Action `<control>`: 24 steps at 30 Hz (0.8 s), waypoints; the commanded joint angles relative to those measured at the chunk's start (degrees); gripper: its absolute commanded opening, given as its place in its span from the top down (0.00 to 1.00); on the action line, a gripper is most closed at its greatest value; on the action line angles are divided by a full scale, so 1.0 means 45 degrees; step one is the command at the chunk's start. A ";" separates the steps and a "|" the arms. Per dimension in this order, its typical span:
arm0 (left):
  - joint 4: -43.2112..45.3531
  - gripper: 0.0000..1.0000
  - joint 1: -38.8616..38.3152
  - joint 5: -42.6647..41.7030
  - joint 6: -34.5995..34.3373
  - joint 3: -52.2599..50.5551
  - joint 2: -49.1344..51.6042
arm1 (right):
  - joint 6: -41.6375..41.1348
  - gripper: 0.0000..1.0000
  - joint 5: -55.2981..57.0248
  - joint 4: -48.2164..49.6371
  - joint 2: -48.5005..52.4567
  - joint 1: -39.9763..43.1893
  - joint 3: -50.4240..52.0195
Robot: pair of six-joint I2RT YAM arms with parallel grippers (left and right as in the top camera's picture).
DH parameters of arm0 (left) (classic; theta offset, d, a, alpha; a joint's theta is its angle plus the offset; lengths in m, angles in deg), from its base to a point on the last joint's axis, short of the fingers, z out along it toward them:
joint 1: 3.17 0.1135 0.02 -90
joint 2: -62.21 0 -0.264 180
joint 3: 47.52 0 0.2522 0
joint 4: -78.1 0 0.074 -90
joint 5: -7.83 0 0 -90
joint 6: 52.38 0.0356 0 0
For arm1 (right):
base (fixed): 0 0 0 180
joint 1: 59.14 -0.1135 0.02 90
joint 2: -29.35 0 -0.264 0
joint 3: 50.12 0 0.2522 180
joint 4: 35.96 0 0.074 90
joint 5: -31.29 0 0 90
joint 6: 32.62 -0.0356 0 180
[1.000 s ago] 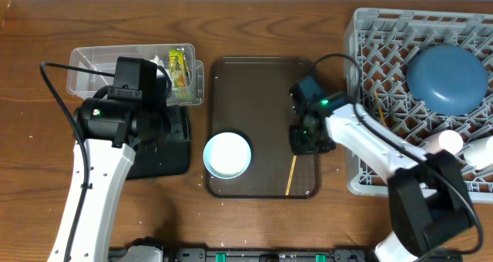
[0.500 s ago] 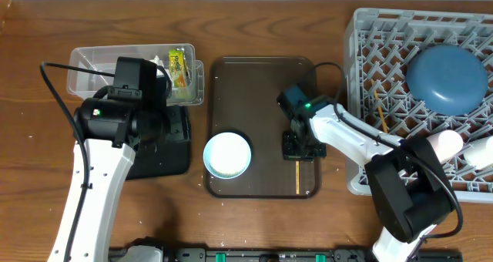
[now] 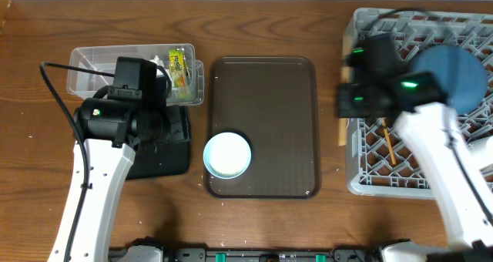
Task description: Sort waste into correct bins and load items into the dishwasher rack
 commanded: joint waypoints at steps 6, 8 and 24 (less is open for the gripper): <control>0.0345 0.36 -0.0763 -0.0073 -0.0471 0.0092 0.0398 | 0.2327 0.99 0.0563 -0.0675 0.0486 0.2973 0.0136; 0.0442 0.36 -0.1166 -0.0063 -0.0559 0.0092 0.0597 | 0.2603 0.99 0.0568 -0.0699 0.0767 0.3254 0.0165; 0.1768 0.27 -0.4342 -0.0063 -0.1904 0.0092 0.3784 | 0.2594 0.99 0.2293 -0.0665 0.2759 0.3385 0.0160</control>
